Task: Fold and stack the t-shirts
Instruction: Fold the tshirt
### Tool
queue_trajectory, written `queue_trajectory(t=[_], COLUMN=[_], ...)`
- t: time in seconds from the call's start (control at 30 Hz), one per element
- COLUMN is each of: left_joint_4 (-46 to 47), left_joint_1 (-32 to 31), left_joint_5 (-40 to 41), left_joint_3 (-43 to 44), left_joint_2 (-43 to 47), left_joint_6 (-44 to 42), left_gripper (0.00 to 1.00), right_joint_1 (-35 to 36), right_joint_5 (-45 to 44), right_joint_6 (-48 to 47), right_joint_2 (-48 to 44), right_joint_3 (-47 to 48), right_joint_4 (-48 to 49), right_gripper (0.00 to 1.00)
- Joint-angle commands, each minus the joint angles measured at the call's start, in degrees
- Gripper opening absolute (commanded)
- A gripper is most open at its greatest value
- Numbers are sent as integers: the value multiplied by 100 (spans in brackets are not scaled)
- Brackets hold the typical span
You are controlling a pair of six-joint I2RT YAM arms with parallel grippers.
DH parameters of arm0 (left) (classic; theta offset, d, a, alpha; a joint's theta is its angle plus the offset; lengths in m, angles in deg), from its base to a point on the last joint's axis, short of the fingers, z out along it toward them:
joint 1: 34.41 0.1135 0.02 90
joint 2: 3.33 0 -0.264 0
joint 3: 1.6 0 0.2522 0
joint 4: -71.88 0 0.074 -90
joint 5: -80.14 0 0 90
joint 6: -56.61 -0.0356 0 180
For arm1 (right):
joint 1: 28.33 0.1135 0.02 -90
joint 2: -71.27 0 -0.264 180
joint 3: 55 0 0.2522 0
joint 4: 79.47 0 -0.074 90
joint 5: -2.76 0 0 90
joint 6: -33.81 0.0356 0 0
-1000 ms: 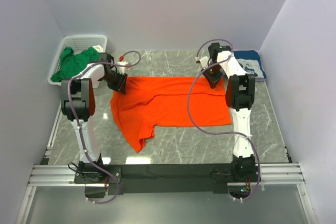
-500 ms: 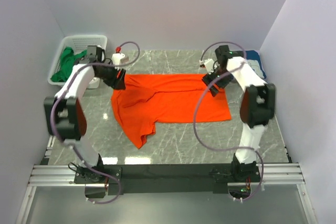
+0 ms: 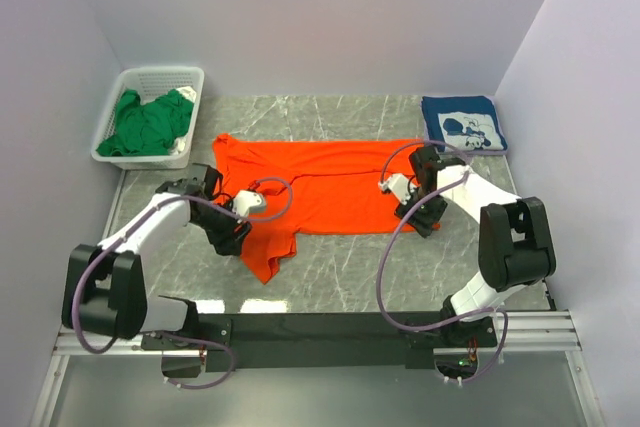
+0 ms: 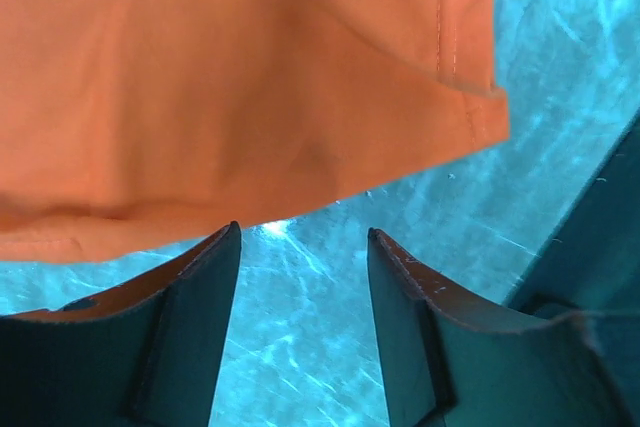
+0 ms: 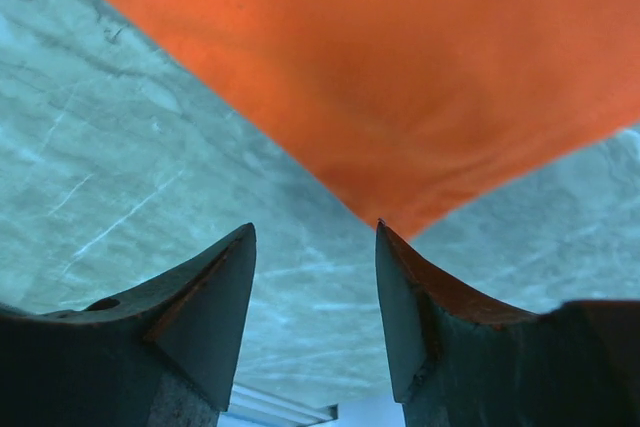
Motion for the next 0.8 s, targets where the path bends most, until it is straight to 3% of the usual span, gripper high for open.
queue_trajectory(t=[0.0,0.23,0.43,0.63,0.67,0.7,0.77], left_joint_4=[580,879,1020,1213,1248,1283,1389], left_joint_1=[-177,-608,-916,-1425,-1513,-1540,-1540], left_joint_5=[95,394,395,596,666,832,965], left_joint_3=[-320,-708,-796,-1016,-1051,-1112,-1183], left_joint_2=[491,589,554,475,449,379,299], left_joint_6=[-440,-844,-985,-1073,-1090,-1099,-1161], left_gripper=[60,62,61,58,58,58,58], right_joint_1=[88,158,194,220,220,220,220], right_joint_5=[-226,-490,-762,-1008,-1035,-1070,-1096], right_joint_6=[-242,-506,-682,-691,-691,-674,-674], right_joint_2=[-159,-89,-89,78,113,113,105], right_joint_3=[-199,-594,-972,-1096,-1087,-1070,-1061], right_joint_4=[838,1050,1427,1709,1735,1744,1736], right_gripper=[59,62,57,21,9,3,0])
